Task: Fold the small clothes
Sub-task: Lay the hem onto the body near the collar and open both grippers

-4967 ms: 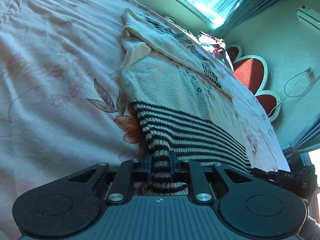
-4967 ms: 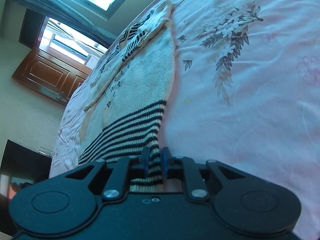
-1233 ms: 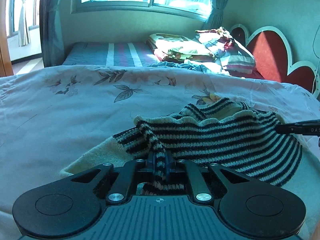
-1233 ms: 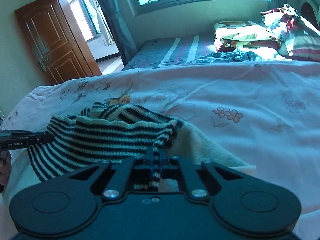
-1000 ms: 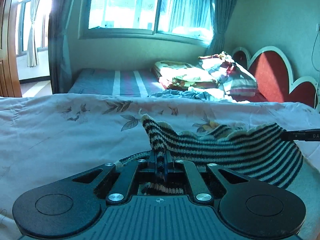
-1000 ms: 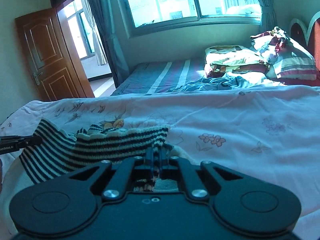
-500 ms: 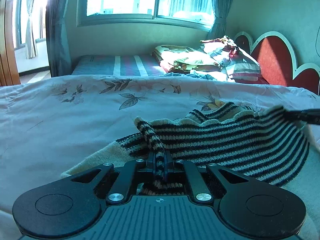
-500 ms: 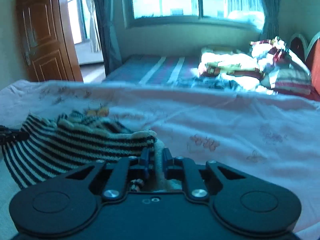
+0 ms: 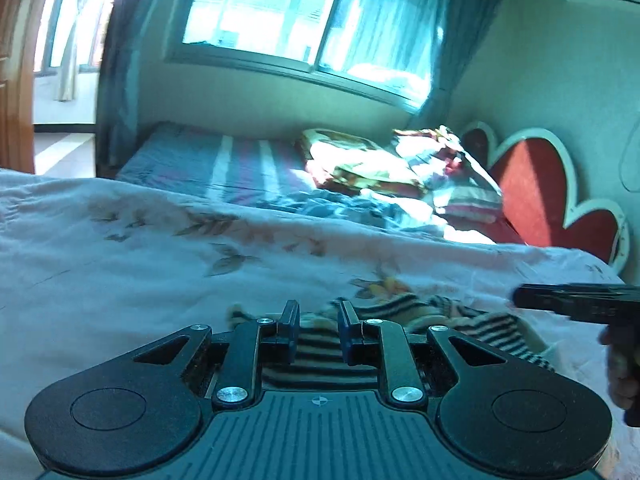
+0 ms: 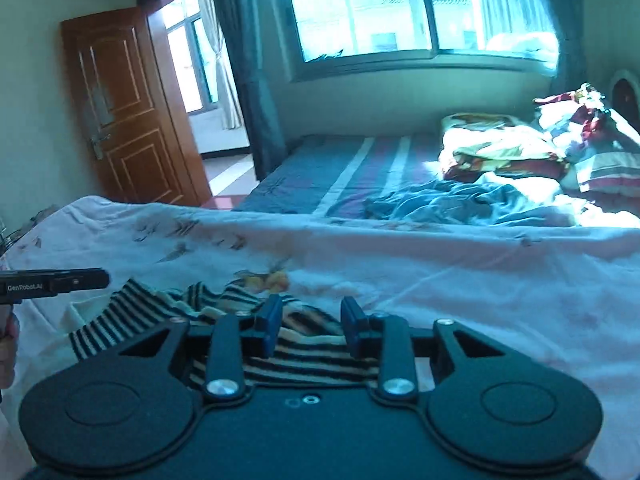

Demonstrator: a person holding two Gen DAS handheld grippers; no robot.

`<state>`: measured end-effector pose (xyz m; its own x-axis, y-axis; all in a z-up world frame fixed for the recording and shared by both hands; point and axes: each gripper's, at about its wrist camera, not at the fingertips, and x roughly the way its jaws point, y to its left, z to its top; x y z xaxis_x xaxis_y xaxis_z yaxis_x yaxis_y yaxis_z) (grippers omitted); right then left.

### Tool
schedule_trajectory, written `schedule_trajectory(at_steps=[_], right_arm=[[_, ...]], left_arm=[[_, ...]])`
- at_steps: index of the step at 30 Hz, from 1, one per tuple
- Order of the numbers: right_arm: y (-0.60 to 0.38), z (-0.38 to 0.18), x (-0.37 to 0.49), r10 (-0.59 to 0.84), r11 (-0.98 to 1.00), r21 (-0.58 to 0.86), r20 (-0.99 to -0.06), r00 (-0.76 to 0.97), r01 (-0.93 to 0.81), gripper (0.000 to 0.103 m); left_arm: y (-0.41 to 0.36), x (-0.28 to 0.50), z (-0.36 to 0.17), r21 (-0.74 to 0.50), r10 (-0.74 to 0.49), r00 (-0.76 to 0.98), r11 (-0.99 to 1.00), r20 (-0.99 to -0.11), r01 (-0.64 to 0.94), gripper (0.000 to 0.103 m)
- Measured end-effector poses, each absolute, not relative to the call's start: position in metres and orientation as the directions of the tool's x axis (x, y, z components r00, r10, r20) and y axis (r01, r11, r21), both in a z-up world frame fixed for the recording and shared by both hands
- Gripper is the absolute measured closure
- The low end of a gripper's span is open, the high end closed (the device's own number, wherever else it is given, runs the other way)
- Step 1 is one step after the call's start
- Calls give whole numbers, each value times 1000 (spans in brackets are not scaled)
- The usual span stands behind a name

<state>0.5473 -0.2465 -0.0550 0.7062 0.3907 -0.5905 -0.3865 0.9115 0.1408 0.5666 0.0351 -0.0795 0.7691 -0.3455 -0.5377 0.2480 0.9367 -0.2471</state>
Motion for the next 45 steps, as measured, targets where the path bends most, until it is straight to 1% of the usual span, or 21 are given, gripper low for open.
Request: schedule_trajectory(at_steps=[1, 4, 6, 9, 11, 15, 17, 18, 19, 21, 22, 23, 26, 28, 31, 33, 35, 37, 41, 43, 45], right_arm=[[-233, -62, 552, 388, 907, 119, -605, 695, -404, 81], [-209, -85, 563, 359, 905, 66, -647, 672, -420, 85], [-208, -100, 568, 260, 932, -13, -669, 696, -361, 85], [-231, -102, 574, 251, 962, 89, -659, 709, -258, 88], [-233, -102, 571, 255, 961, 89, -657, 709, -263, 88], [-243, -76, 538, 298, 952, 130, -598, 744, -277, 78], [-237, -71, 524, 335, 938, 137, -588, 737, -318, 74], [-228, -71, 521, 342, 933, 126, -596, 727, -336, 75], [-223, -74, 519, 350, 928, 120, -603, 717, -352, 76], [-214, -83, 522, 310, 937, 83, -645, 698, -340, 82], [-216, -90, 525, 306, 938, 87, -666, 680, -337, 78], [-222, -96, 525, 287, 944, 80, -680, 675, -321, 78], [-254, -98, 517, 184, 975, 25, -659, 730, -223, 79], [-277, -96, 515, 158, 985, 50, -660, 735, -167, 84], [-278, -97, 516, 168, 982, 49, -662, 730, -182, 85], [-269, -93, 513, 158, 982, 28, -658, 736, -185, 82], [-265, -80, 499, 172, 982, 46, -625, 761, -184, 68], [-257, -69, 479, 254, 964, 91, -590, 767, -249, 61], [-216, -82, 457, 349, 924, 105, -625, 698, -368, 63], [-208, -94, 452, 309, 930, 55, -651, 693, -363, 64], [-221, -97, 441, 257, 945, 6, -631, 732, -327, 61]], left_arm=[[18, 574, -84, -244, -373, 741, 927, -558, 284, 84], [-28, 591, -104, -208, -408, 677, 910, -612, 359, 84], [-39, 599, -119, -154, -352, 679, 930, -644, 335, 84], [-22, 599, -121, -215, -330, 718, 944, -612, 250, 84], [-15, 599, -124, -250, -348, 718, 937, -602, 244, 84], [-13, 574, -104, -216, -317, 757, 948, -571, 233, 83], [-24, 558, -93, -201, -348, 774, 938, -529, 284, 68], [-33, 553, -91, -173, -348, 777, 937, -524, 303, 53], [-44, 549, -92, -146, -356, 773, 932, -524, 331, 43], [-57, 550, -102, -98, -340, 749, 932, -569, 349, 43], [-57, 553, -108, -88, -326, 727, 934, -604, 346, 43], [-52, 553, -113, -81, -312, 718, 938, -622, 338, 43], [-15, 549, -117, -79, -255, 746, 962, -615, 263, 43], [16, 546, -119, -81, -218, 762, 973, -610, 214, 43], [44, 546, -121, -108, -206, 767, 978, -608, 176, 43], [42, 546, -121, -98, -201, 766, 979, -610, 178, 43], [32, 535, -112, -45, -172, 777, 982, -606, 183, 43], [19, 511, -97, -59, -225, 799, 971, -558, 232, 42], [-20, 479, -102, -77, -304, 768, 945, -563, 317, 42], [-33, 471, -113, -34, -284, 765, 945, -578, 325, 38], [-30, 460, -115, 4, -276, 776, 941, -567, 337, 38]])
